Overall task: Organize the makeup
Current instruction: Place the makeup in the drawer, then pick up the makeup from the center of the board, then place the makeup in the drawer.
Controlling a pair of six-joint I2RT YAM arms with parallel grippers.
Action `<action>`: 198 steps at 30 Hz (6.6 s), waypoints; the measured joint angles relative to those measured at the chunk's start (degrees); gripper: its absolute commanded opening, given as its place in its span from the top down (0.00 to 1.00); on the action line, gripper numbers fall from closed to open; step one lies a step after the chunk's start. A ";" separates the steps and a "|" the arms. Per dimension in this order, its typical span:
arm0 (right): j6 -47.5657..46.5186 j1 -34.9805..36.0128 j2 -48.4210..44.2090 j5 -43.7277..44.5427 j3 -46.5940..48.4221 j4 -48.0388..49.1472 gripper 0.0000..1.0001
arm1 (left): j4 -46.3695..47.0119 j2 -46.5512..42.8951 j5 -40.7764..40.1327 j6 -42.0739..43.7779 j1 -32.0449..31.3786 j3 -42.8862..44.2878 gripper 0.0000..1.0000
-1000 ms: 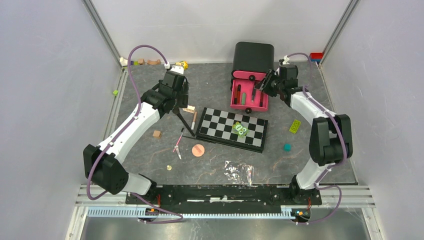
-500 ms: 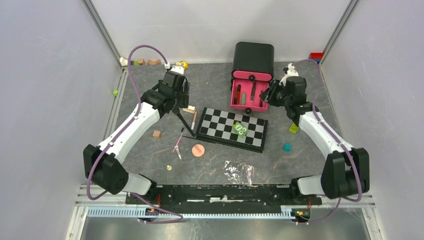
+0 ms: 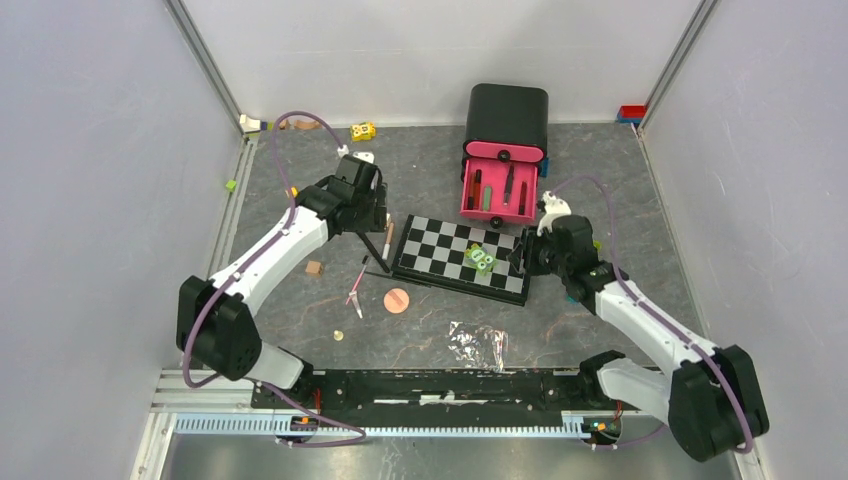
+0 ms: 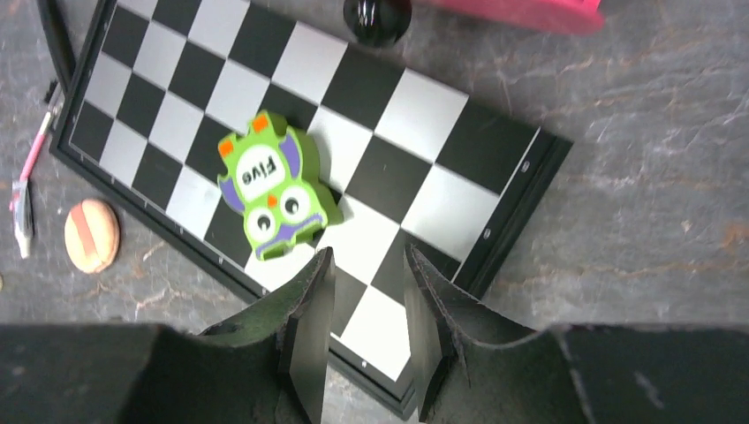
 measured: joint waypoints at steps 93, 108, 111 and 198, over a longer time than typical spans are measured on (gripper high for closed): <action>3.19 0.39 -22.91 9.03 -4.76 -5.62 0.56 | 7.19 34.67 20.61 -10.91 -9.31 38.16 0.83; 3.41 0.39 -26.49 11.91 -4.79 -9.38 0.56 | 11.08 47.19 27.91 -16.37 -9.40 49.48 0.85; 3.37 0.39 -26.58 11.96 -4.81 -10.21 0.55 | 11.91 48.54 28.09 -17.00 -9.49 49.48 0.85; 0.46 0.39 -20.28 10.62 -4.76 -8.63 0.54 | 4.42 -14.25 -6.62 -16.13 -15.23 -11.85 0.70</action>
